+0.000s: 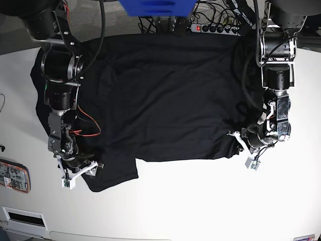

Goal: Fold the T-shirt properly
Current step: 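Adjust the right gripper's grip on the hem corner near the sleeve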

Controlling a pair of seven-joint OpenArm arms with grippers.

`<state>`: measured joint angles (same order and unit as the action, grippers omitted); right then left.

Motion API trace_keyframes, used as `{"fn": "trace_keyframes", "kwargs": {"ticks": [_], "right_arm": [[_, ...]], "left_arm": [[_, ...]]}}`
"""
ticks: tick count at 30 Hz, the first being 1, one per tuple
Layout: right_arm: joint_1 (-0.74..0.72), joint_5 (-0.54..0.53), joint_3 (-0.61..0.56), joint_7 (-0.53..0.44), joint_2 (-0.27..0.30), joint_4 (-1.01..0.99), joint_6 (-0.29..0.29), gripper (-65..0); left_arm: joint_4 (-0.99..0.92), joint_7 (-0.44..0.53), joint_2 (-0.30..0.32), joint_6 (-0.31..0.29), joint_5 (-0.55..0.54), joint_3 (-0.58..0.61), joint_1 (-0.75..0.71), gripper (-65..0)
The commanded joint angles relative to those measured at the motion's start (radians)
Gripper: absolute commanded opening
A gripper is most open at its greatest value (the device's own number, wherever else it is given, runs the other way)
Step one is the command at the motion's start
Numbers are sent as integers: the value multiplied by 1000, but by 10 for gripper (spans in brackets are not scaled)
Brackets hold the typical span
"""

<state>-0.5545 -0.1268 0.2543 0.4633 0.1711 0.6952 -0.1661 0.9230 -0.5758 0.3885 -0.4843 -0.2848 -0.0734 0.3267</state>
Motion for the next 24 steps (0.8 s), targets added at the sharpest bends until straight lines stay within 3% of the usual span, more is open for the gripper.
{"fn": "trace_keyframes", "kwargs": {"ticks": [1, 18, 24], "right_arm": [[-25, -10, 0, -39, 8, 21, 3, -228], [24, -10, 0, -31, 2, 21, 4, -228], [24, -10, -2, -30, -35, 19, 3, -228]], "left_arm": [[-5, -75, 11, 16, 54, 2, -5, -650], [-5, -75, 11, 16, 54, 2, -5, -650], [-5, -75, 10, 16, 54, 2, -5, -650]]}}
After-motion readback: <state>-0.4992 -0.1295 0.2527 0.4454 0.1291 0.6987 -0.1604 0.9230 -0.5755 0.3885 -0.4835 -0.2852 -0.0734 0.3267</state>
